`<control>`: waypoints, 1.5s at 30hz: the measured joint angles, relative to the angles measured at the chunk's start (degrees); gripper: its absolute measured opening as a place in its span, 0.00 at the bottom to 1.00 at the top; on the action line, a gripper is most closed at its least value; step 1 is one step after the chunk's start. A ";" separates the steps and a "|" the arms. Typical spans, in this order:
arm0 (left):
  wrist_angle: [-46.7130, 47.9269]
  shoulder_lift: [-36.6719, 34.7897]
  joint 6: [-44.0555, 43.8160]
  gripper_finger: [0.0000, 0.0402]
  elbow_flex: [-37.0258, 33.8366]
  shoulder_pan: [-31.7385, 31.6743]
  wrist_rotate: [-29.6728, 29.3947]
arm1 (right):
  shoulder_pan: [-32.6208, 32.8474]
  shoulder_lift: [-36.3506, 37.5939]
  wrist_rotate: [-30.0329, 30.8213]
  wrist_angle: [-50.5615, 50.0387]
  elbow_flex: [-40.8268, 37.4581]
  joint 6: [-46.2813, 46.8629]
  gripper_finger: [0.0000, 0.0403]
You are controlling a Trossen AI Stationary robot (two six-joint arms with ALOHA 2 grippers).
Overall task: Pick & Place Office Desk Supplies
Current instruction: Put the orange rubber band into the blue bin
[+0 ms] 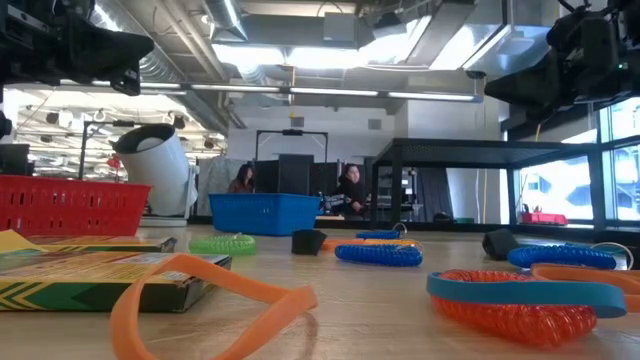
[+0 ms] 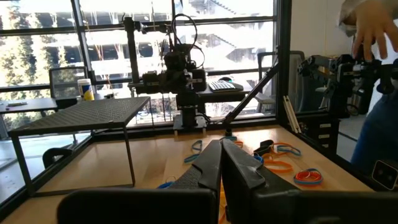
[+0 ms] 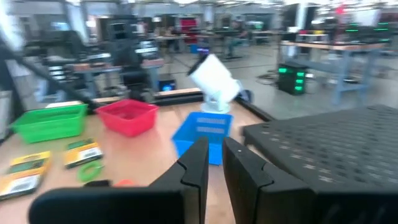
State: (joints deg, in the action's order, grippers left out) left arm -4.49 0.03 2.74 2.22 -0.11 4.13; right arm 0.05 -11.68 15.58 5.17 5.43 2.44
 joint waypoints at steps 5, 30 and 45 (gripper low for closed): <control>0.00 0.00 0.00 0.01 0.00 0.01 0.00 | 0.00 0.00 2.85 0.10 0.00 -0.01 0.12; 0.00 0.00 0.00 0.01 0.02 -0.01 0.01 | 0.00 0.00 3.05 0.07 0.00 0.00 0.12; -1.90 0.00 3.20 0.01 0.01 -0.01 -0.16 | 0.00 0.00 3.03 0.04 0.00 0.00 0.12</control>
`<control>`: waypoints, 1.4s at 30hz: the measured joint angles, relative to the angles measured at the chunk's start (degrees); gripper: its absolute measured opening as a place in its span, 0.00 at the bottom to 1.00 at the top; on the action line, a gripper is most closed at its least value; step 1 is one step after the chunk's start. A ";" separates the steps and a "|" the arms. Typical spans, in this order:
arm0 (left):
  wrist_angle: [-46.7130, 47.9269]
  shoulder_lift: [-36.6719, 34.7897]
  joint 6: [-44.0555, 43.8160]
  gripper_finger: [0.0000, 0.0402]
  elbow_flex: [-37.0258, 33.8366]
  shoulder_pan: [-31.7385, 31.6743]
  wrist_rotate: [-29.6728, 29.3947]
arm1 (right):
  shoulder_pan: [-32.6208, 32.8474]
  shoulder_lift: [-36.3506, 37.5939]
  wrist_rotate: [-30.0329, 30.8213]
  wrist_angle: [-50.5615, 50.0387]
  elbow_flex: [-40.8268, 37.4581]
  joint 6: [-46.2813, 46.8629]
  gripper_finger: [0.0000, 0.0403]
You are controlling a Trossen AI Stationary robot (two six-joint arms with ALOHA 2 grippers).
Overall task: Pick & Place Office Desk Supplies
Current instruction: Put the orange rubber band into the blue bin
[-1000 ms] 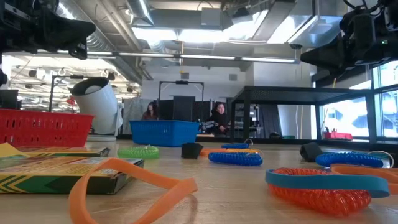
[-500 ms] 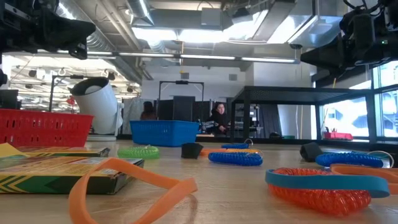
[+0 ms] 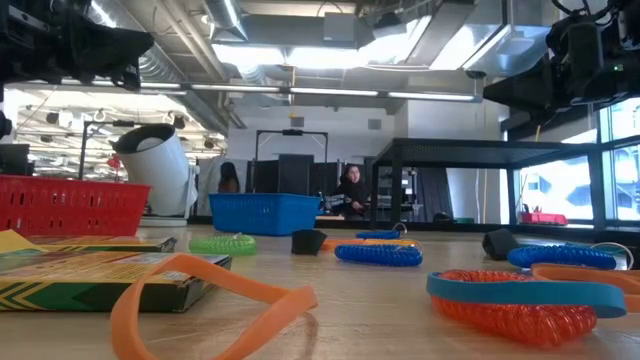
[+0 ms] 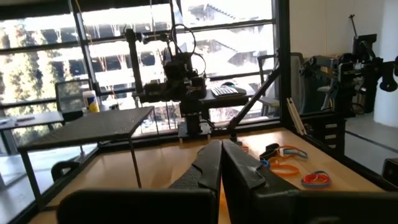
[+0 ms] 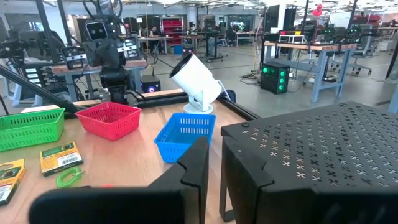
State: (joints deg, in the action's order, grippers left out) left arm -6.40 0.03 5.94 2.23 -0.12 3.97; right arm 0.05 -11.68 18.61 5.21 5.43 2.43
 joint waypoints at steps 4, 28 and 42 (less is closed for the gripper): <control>-4.20 0.00 1.30 0.01 -0.01 0.00 0.01 | 0.00 0.00 0.00 0.00 0.00 0.00 0.12; -23.06 0.00 -5.23 0.01 0.00 0.01 -0.54 | 0.00 0.00 -0.04 0.34 0.00 0.13 0.12; -25.74 0.11 -12.68 0.01 0.00 0.02 -19.99 | -0.01 0.02 2.02 13.19 0.02 18.13 0.12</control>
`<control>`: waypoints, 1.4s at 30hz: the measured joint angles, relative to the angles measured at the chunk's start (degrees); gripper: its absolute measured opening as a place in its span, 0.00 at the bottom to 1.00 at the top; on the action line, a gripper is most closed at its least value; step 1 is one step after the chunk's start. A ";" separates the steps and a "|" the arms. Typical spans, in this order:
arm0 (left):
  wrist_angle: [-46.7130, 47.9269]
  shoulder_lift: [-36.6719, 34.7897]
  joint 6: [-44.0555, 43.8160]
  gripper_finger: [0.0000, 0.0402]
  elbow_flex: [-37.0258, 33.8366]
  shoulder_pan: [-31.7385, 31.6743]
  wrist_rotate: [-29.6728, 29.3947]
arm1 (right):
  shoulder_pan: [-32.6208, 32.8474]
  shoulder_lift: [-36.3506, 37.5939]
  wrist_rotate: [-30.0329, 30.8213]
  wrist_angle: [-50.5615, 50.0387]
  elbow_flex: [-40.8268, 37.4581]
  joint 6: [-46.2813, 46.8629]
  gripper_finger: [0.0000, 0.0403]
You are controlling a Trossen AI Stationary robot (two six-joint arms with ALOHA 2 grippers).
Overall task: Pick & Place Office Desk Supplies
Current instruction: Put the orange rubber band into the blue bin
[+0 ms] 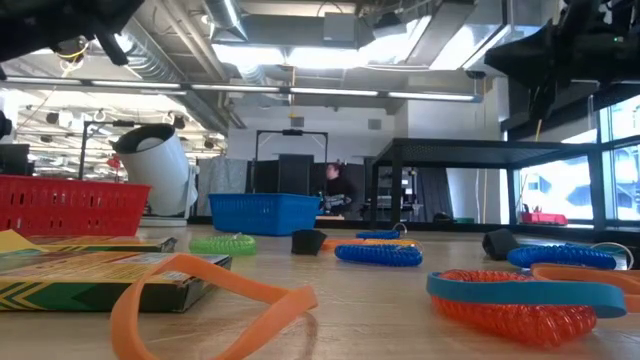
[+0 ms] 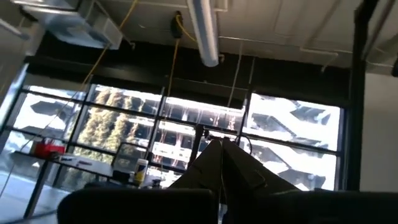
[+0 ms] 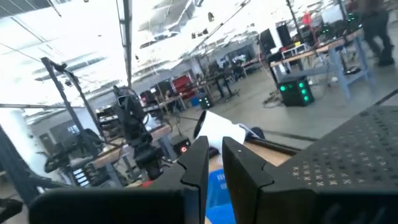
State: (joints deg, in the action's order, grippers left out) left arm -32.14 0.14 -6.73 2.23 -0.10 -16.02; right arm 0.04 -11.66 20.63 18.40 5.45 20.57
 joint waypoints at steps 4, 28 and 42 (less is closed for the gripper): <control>0.04 0.34 -6.42 0.03 -0.01 0.00 -3.87 | 0.01 -0.01 -0.63 0.03 0.00 2.05 0.12; -6.43 35.40 -5.04 0.36 19.68 -0.01 -5.96 | 0.01 0.00 2.95 0.10 0.00 1.63 0.12; 1.41 64.67 -5.20 0.36 36.08 0.00 -5.38 | -0.01 0.00 8.93 0.08 0.00 1.08 0.12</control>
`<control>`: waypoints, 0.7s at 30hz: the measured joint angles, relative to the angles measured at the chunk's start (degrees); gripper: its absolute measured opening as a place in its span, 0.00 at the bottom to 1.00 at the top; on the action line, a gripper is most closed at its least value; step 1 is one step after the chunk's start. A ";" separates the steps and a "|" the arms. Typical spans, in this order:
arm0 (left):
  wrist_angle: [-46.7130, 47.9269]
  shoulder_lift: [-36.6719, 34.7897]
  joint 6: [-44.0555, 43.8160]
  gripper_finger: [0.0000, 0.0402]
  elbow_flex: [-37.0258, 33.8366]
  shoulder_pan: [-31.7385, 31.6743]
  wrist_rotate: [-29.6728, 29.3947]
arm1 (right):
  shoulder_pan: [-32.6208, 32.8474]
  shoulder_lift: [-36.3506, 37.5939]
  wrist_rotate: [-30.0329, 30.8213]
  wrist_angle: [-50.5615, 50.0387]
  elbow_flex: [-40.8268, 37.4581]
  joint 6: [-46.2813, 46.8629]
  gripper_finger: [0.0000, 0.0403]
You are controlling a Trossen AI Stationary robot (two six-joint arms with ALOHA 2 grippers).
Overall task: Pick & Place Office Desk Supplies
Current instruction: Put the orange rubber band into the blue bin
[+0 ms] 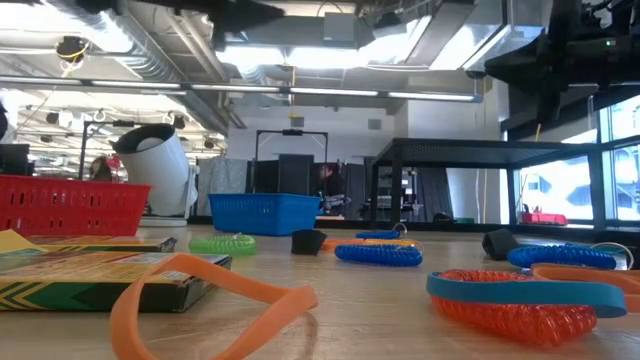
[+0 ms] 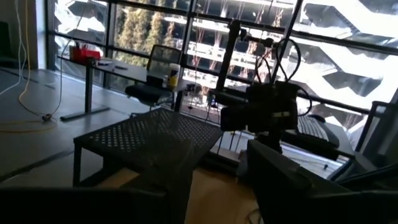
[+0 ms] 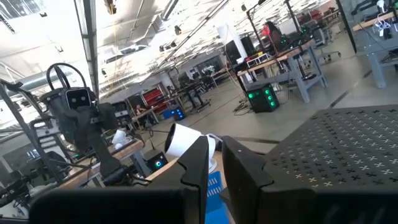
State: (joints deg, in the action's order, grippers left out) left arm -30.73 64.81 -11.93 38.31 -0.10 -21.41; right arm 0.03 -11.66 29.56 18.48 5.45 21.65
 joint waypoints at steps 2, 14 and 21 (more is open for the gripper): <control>2.44 3.56 -0.84 0.36 2.42 0.00 0.68 | 0.00 0.00 0.00 -0.02 0.00 -0.02 0.12; 33.61 21.88 -7.86 0.36 18.15 0.63 19.15 | 0.00 0.00 -0.64 -1.54 0.00 -1.46 0.12; 38.75 34.19 -4.40 0.36 24.92 2.49 22.48 | 0.02 0.00 -3.46 -6.13 0.00 -1.33 0.12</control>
State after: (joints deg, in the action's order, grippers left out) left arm 8.02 99.01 -16.34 63.22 2.40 1.08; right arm 0.05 -11.66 26.10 12.35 5.45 20.32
